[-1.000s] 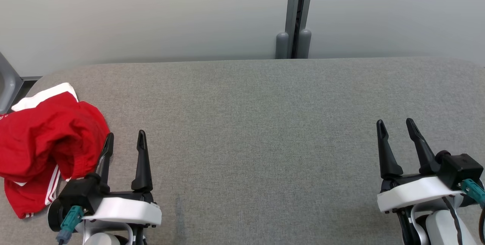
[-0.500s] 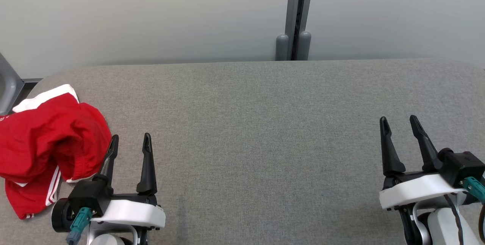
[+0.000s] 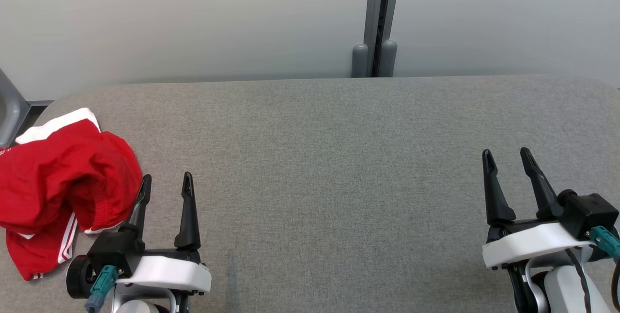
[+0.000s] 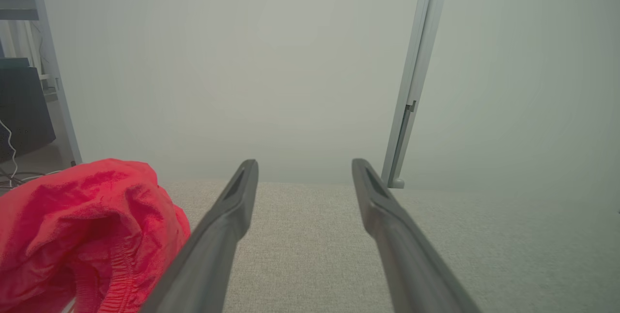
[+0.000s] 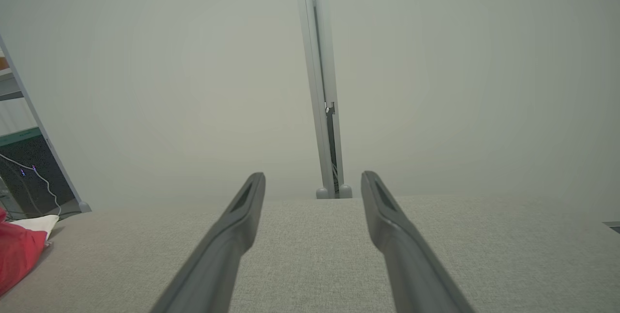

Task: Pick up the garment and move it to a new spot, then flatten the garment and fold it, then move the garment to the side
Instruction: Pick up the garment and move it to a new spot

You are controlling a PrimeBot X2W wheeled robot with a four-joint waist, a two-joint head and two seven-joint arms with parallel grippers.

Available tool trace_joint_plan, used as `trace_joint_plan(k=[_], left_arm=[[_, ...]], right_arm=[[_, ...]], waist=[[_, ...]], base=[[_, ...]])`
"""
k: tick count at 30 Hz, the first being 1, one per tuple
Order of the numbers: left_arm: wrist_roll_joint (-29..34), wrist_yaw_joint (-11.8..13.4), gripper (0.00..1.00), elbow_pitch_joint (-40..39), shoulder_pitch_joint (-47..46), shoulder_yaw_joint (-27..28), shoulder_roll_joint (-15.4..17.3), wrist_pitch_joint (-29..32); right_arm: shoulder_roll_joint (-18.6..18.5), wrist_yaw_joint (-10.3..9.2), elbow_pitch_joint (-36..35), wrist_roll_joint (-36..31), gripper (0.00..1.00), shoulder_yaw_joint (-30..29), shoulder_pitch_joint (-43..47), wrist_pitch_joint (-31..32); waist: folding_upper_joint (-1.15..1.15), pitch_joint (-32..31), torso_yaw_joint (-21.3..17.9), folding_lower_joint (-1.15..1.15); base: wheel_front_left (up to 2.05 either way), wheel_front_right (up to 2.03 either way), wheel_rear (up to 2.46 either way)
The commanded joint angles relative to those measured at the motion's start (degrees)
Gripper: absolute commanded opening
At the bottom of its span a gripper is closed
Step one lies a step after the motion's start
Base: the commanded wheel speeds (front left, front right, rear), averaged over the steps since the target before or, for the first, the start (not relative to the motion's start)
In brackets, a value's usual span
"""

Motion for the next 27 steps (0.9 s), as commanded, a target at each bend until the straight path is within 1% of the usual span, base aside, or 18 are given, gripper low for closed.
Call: trace_joint_plan(k=[1, 27], left_arm=[[-0.26, 0.11, 1.0, 0.11, -0.23, 0.08, 0.25, -0.14], [-0.45, -0.08, 1.0, 0.54, -0.52, -0.16, 0.25, -0.13]], right_arm=[[-0.24, 0.13, -0.08, 0.23, 1.0, 0.05, 0.08, -0.51], [-0.24, 0.13, 0.68, 0.68, 1.0, 0.29, 0.0, -0.5]], waist=[[0.0, -0.02, 0.03, 0.0], [0.0, -0.25, 0.51, 0.0]], base=[[0.0, 0.0, 0.0], [0.0, 0.0, 0.0]])
